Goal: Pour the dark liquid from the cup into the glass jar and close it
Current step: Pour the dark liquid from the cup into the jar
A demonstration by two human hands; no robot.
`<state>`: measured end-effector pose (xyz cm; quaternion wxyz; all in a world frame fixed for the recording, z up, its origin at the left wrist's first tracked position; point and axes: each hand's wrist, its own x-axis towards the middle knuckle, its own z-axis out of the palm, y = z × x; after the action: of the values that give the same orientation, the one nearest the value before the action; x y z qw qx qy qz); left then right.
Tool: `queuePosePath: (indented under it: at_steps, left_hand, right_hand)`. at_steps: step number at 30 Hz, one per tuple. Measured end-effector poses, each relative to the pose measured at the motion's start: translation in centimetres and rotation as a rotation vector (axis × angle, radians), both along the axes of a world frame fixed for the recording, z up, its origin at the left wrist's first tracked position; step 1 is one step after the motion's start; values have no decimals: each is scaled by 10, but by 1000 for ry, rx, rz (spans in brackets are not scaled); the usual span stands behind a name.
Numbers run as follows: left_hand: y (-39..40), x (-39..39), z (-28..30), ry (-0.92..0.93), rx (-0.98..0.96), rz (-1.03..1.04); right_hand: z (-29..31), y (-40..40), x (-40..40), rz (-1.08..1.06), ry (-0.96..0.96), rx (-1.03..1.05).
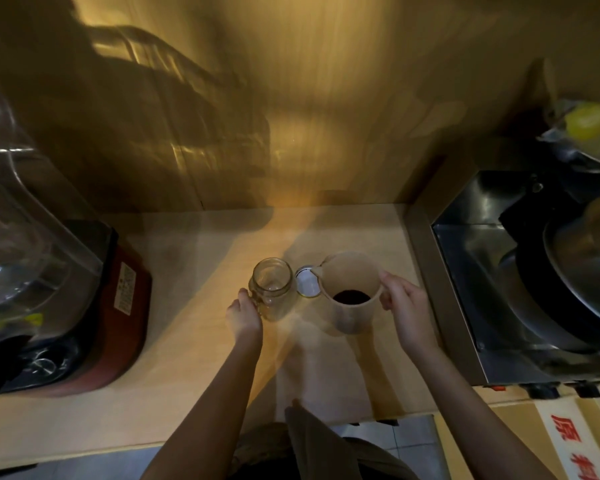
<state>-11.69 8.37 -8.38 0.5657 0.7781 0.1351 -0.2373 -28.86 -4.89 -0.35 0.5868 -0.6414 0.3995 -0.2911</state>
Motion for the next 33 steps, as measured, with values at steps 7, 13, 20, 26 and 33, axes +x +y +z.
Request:
queuePosePath:
  at_steps: [7,13,20,26,33]
  left_hand:
    - [8,17,41,101,-176,-130]
    - [29,28,81,17,-239,-467]
    - [39,24,129,-163,-250,-638]
    - [37,23,141,-235,-267,-612]
    - [32,13,141,-121,-357,-489]
  right_hand:
    - [20,-13,21,30,-17,-71]
    - [49,-31,38,43,16,-121]
    - [89,-50,66,165,52,-438]
    - [113,-46,87,271,140,-730]
    - [142,-38,103,251,141,-1005]
